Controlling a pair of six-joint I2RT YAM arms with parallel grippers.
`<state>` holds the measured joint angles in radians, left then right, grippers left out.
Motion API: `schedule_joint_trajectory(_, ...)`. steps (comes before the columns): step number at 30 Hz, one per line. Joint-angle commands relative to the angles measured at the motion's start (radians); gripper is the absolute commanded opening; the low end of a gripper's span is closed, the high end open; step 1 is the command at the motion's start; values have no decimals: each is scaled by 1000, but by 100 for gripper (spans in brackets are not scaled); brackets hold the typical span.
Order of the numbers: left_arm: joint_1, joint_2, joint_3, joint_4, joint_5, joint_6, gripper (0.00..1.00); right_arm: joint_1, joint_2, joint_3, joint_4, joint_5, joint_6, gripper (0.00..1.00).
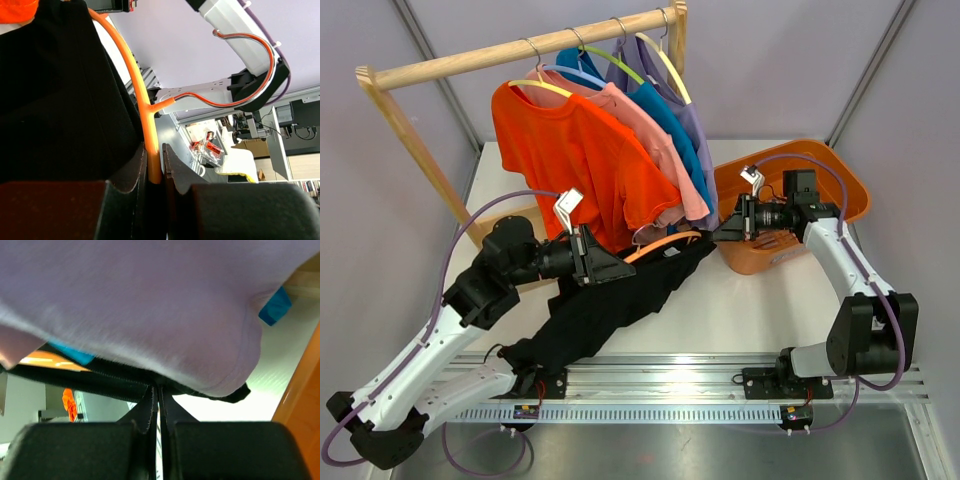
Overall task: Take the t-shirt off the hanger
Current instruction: Remove the tshirt from the hanger
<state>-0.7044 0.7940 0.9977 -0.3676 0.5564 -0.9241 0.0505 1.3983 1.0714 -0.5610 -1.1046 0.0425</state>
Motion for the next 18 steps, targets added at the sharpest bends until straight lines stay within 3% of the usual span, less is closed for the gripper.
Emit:
schedule_joint_trajectory(1,-9,-104,85,421,136,-15,0,-103,41,-31,38,212,-219,0)
schedule_joint_trajectory(5,-9,-84,22,510,103,-31,0,-103,27,-7,3,123,-259,0)
schedule_joint_trajectory(11,-9,-26,-50,651,175,-93,0,-100,-1,32,22,62,-190,8)
schedule_joint_trajectory(15,-9,14,-90,728,214,-133,0,-95,-10,58,42,28,-142,16)
schedule_joint_trajectory(18,-9,22,-91,734,220,-139,0,-87,-24,68,42,5,-133,29)
